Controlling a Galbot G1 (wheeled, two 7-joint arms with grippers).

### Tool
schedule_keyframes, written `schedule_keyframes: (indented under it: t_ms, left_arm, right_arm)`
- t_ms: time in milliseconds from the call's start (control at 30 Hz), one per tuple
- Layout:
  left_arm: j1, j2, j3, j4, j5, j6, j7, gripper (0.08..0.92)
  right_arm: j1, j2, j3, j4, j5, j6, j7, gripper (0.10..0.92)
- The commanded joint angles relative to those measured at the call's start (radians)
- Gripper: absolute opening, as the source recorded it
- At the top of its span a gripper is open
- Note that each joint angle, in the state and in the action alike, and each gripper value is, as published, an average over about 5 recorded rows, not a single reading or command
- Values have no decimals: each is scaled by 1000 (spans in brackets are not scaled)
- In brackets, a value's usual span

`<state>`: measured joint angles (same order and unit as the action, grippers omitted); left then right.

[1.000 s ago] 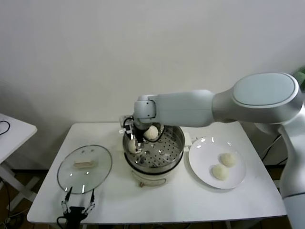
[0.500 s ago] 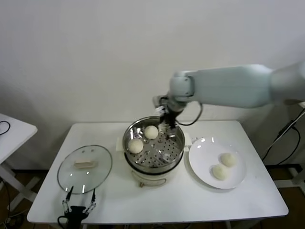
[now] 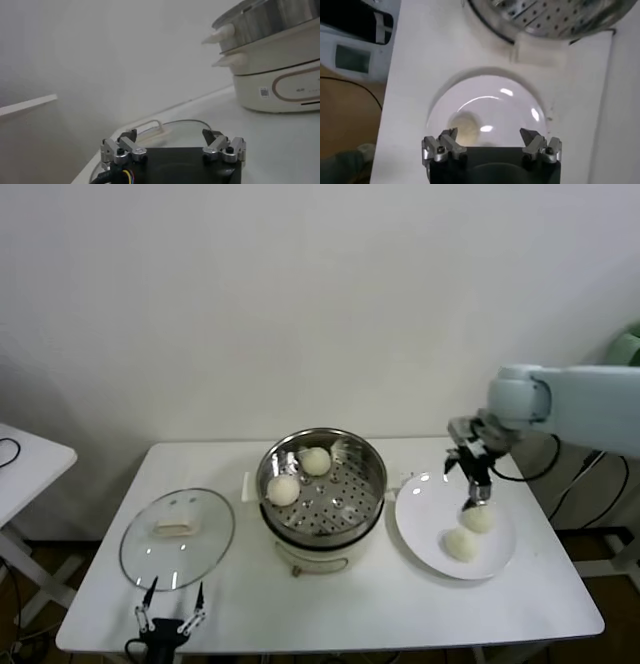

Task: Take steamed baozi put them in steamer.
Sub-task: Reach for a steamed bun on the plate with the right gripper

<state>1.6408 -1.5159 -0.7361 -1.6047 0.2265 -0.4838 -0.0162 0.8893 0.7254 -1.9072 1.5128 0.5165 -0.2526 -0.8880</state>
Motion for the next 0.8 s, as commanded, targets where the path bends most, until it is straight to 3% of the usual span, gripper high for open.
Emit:
schedule_keyframes:
  t_ms: [33, 800]
  left_arm:
    - [2, -2, -3, 7, 5, 0, -1, 823]
    - [13, -7, -1, 11, 35, 0, -2, 823]
  right_arm:
    - [-259, -149, 116, -12, -185, 1, 48, 823]
    - [-511, -91, 349, -138, -245, -22, 111, 823]
